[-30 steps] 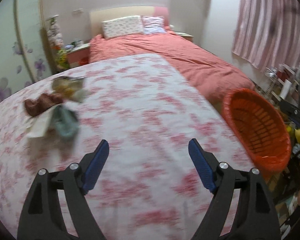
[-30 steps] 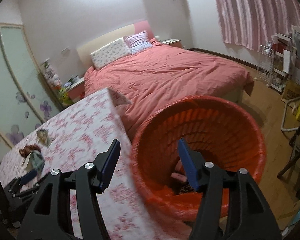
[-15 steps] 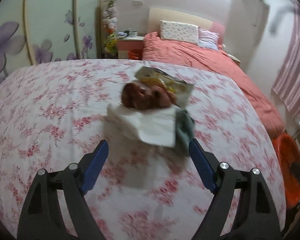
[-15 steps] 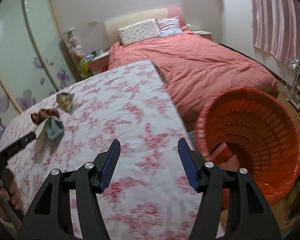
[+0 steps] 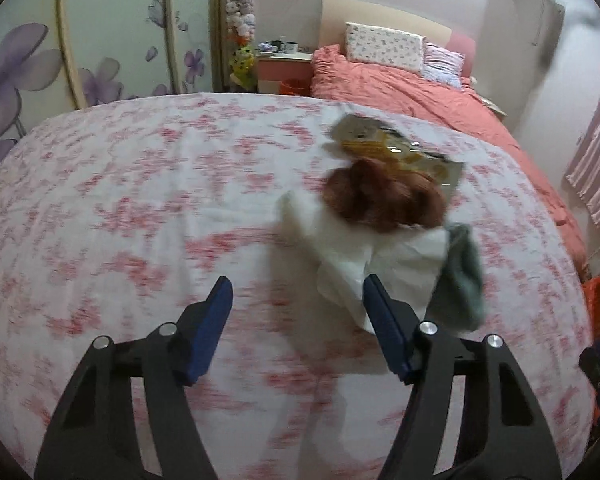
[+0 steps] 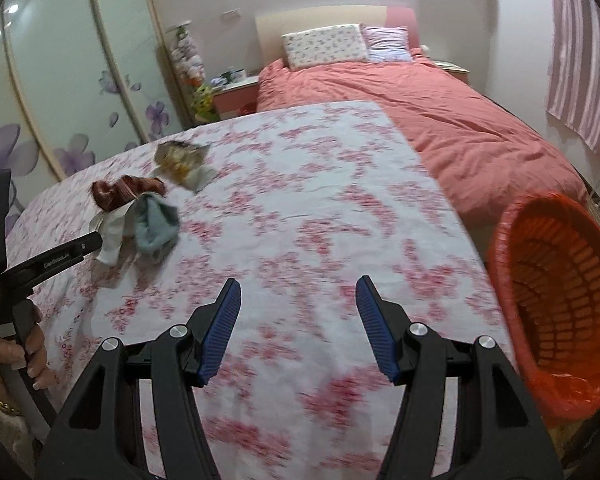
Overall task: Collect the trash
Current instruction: 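Return to the bed and grasp the grey-green sock with the right tool, then grasp the white tissue with the left tool while the right tool holds the sock, then carry the white tissue and sock over the orange basket and release both, then return to the bed and grasp the brown knit scrunchie with the left tool, then grasp the silver-yellow snack wrapper with the right tool while the left tool holds the scrunchie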
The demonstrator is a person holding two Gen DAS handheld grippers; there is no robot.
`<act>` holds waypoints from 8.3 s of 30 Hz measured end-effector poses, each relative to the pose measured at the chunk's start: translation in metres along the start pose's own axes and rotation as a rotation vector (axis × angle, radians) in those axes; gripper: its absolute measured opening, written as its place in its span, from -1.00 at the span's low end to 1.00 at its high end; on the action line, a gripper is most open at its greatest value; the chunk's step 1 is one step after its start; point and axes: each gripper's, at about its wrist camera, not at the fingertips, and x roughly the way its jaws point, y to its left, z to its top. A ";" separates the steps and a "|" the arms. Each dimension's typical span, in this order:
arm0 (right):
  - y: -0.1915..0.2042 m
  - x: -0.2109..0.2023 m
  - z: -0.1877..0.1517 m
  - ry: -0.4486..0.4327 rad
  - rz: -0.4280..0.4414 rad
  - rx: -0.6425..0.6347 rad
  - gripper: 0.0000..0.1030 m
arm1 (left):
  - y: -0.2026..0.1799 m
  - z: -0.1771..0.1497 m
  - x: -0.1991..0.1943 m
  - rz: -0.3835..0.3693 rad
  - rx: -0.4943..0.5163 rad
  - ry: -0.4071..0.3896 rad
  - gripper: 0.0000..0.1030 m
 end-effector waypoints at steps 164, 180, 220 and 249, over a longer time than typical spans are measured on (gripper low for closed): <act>-0.151 -0.087 -0.013 -0.249 -0.265 0.195 0.84 | -0.176 -0.035 -0.036 -0.109 0.337 -0.080 0.80; -0.084 -0.050 -0.008 -0.149 -0.184 0.064 0.86 | -0.067 0.025 0.044 0.081 0.111 0.003 0.82; 0.093 0.124 0.094 0.030 0.018 -0.096 0.52 | 0.064 0.007 0.030 0.096 -0.012 0.044 0.16; 0.015 0.054 0.017 0.069 0.112 -0.033 -0.70 | 0.064 0.008 0.031 0.092 -0.013 0.045 0.22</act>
